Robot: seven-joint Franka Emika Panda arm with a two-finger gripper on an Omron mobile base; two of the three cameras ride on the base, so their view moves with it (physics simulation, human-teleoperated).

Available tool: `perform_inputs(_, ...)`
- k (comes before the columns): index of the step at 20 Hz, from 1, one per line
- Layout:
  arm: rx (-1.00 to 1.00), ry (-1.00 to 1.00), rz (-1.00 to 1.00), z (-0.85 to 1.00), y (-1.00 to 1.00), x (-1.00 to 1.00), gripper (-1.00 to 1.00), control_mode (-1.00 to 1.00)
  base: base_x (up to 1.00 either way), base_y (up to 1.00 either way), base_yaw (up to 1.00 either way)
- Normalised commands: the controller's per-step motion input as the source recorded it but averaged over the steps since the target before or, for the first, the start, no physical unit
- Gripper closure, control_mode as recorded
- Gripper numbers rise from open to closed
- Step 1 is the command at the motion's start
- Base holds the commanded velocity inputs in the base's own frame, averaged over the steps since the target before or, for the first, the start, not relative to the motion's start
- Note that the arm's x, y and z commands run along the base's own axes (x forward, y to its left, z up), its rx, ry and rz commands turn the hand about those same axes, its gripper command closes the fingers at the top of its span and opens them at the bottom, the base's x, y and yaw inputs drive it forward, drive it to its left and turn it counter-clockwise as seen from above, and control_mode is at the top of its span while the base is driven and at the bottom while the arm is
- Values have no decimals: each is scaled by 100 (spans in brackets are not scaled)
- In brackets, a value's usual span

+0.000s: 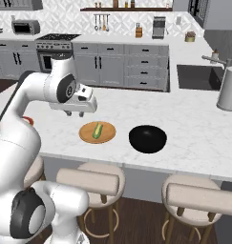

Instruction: Pick the chicken drumstick and corn from their plates and place them in the bowl. Then put the bowl in the fridge.

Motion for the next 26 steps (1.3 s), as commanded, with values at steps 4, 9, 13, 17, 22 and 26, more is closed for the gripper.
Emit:
perform_inputs(4, -1, 0, 0, -6, 41, -13, -100, -100, 0, 0, 0)
perform_inputs(9, -3, 0, 0, -28, 100, 3, -100, -100, 0, 0, 0)
perform_inputs(13, 0, 7, 0, -16, 100, 22, -100, -100, 0, 0, 0)
perform_inputs(17, 0, 10, 0, -13, 100, 23, -100, -100, 0, 0, 0)
perform_inputs(22, 0, 10, 0, -20, 99, 23, -100, -100, 0, 0, 0)
perform_inputs(26, 0, 9, 0, -27, 99, 28, -100, -100, 0, 0, 0)
